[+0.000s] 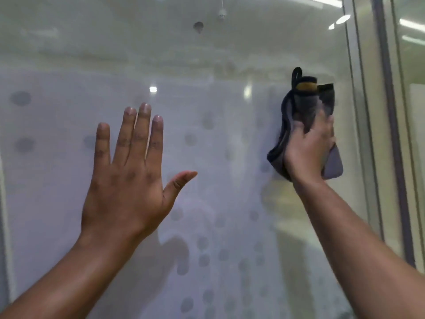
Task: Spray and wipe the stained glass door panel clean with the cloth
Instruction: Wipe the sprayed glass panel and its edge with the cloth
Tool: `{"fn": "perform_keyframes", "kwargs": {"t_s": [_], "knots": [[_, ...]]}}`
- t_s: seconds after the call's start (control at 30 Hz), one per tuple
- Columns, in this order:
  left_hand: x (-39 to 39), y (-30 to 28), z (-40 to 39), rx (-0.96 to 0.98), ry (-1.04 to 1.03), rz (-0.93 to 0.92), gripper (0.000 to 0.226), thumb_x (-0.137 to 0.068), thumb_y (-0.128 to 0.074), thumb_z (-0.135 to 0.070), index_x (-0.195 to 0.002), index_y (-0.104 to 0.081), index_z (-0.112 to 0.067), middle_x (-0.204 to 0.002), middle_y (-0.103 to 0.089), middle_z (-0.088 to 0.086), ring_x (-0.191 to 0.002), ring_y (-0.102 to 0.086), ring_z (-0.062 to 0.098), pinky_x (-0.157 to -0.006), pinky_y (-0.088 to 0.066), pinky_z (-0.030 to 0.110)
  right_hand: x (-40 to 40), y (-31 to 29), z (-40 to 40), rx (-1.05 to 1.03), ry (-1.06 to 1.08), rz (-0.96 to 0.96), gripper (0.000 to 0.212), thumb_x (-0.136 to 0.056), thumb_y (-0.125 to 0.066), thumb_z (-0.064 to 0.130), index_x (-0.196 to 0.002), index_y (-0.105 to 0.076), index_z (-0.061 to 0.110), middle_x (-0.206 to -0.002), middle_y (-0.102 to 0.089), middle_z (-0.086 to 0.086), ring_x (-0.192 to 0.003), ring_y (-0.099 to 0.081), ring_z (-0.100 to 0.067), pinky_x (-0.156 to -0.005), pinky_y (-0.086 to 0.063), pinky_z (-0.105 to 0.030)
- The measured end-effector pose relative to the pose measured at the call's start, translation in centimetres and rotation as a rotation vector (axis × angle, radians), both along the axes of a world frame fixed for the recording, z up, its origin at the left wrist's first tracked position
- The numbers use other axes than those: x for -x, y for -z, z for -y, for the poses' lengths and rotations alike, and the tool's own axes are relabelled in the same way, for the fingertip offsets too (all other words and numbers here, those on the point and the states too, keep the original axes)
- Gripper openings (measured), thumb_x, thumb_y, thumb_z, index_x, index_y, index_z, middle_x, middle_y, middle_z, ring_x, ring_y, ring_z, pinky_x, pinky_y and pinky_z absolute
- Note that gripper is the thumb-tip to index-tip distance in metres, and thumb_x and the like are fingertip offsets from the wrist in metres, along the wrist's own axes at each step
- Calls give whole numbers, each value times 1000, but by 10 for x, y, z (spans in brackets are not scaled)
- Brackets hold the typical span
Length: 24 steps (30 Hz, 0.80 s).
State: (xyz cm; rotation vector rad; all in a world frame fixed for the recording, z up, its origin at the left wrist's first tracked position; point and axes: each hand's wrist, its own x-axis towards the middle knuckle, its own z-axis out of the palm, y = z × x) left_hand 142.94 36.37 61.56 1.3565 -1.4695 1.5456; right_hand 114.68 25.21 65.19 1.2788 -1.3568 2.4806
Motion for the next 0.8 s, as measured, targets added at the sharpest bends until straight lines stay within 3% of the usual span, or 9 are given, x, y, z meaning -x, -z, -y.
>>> {"fn": "perform_keyframes", "kwargs": {"t_s": [0.07,0.17,0.23,0.3,0.43,0.57,0.67,0.73,0.8], "knots": [[-1,0,2,3,12,9,101,-108,-6,-76,-175,-16,0,-185,-11,23,-173,-10,39,-137,-8,68,-51,4,-16,78,13,-33,61,-101,-53,18,-161,-40,20,-171,-35,-6,-162,-19,-37,-131,-5,-58],[-1,1,1,-16,15,8,98,-109,-5,-74,-175,-13,-1,-185,-9,23,-173,-8,40,-138,-7,68,-99,43,-30,234,-9,-528,79,-83,-49,6,-159,-42,26,-172,-33,6,-164,-11,-31,-128,7,-48],[-1,0,-2,-43,13,0,98,-109,-1,-74,-175,-10,-2,-185,-6,23,-174,-5,39,-138,-5,67,-70,58,-27,226,-8,-765,72,-93,-53,7,-160,-42,28,-172,-32,6,-165,-10,-27,-130,5,-49],[0,-1,-5,-62,18,0,99,-109,1,-73,-175,-8,-1,-186,-3,23,-174,-2,39,-138,-3,68,-31,64,-19,109,-27,-644,69,-98,-54,0,-161,-41,24,-172,-32,2,-164,-12,-26,-133,-2,-53],[1,-1,-6,-71,25,0,99,-109,3,-73,-175,-5,0,-185,-1,26,-173,-2,42,-137,-2,69,-54,60,-30,-70,1,142,56,-109,-49,20,-163,-35,17,-172,-33,-7,-163,-18,-29,-131,-9,-53],[0,-1,-8,-65,57,20,98,-108,7,-71,-175,-2,0,-184,2,26,-173,1,43,-137,-2,70,-142,103,-47,159,-2,-273,74,-94,-50,9,-161,-33,37,-171,-31,15,-165,-7,-18,-130,10,-35],[-1,-1,-10,-67,88,21,97,-108,7,-72,-176,-7,-4,-185,-1,23,-173,1,42,-137,-3,70,-101,134,-43,199,-66,-564,73,-100,-57,-6,-158,-39,35,-169,-38,6,-164,-17,-23,-133,-5,-51],[-1,0,-11,-74,119,28,95,-107,7,-71,-177,-9,-8,-186,-2,19,-174,1,40,-136,-3,71,-60,139,-37,92,-105,-253,60,-105,-53,-4,-153,-40,30,-164,-44,-5,-158,-32,-32,-129,-22,-57],[-2,-1,-11,-80,126,34,94,-106,10,-71,-177,-7,-12,-187,0,18,-174,3,40,-136,-1,71,-51,139,-34,-144,-47,205,45,-111,-50,24,-156,-43,25,-162,-49,-10,-152,-42,-34,-124,-32,-51]]}}
